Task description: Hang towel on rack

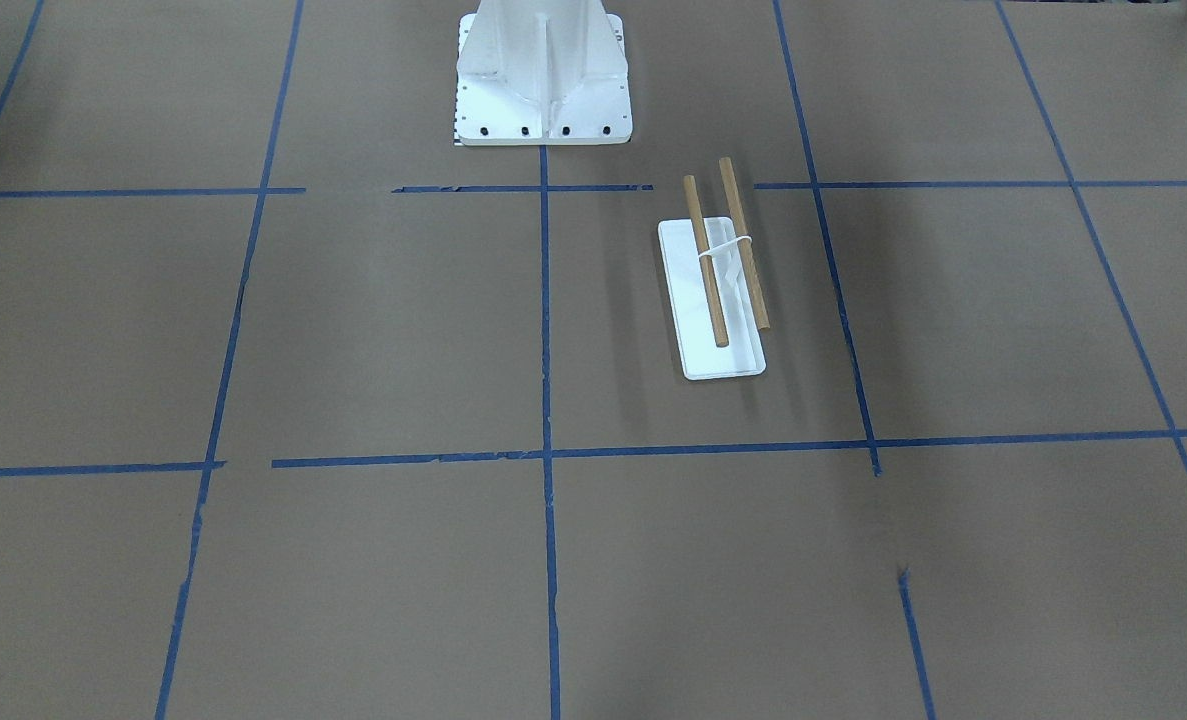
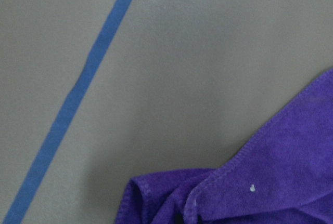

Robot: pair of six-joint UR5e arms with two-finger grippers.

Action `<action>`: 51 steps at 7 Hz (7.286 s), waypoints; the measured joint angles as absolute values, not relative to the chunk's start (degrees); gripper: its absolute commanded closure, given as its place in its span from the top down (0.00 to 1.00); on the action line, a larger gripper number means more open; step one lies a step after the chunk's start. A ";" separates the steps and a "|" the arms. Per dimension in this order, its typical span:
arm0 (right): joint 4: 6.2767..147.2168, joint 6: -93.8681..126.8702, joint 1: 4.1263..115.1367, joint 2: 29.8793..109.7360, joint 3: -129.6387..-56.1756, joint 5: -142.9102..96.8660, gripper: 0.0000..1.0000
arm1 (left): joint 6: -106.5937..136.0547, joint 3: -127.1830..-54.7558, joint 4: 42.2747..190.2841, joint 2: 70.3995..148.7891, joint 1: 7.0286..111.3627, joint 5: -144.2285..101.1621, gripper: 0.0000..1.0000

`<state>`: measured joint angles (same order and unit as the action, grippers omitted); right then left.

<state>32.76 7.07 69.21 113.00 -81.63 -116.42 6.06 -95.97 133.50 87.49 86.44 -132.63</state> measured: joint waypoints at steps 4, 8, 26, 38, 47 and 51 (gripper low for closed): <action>49.42 5.90 70.97 111.41 -102.52 -118.04 0.00 | 9.00 -96.56 137.36 88.04 86.37 -132.72 1.00; 108.02 10.27 67.13 78.91 -125.44 -118.52 0.00 | 16.34 -96.80 140.67 90.92 78.22 -132.61 1.00; 82.88 59.10 34.72 57.42 -122.13 -94.45 0.00 | 113.62 -95.95 110.93 136.38 36.64 -109.20 0.03; 89.76 55.14 38.22 60.92 -121.23 -101.88 1.00 | 97.45 -107.96 110.86 124.69 38.17 -109.01 0.00; 94.66 18.77 56.78 75.50 -112.84 -115.50 1.00 | 44.62 -115.69 111.89 95.40 48.85 -116.81 0.21; 94.63 18.11 60.22 76.09 -110.58 -117.48 1.00 | 37.92 -113.39 112.75 94.85 50.00 -116.67 1.00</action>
<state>94.63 18.11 60.22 76.09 -110.58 -117.48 37.92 -113.39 112.75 94.85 50.00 -116.67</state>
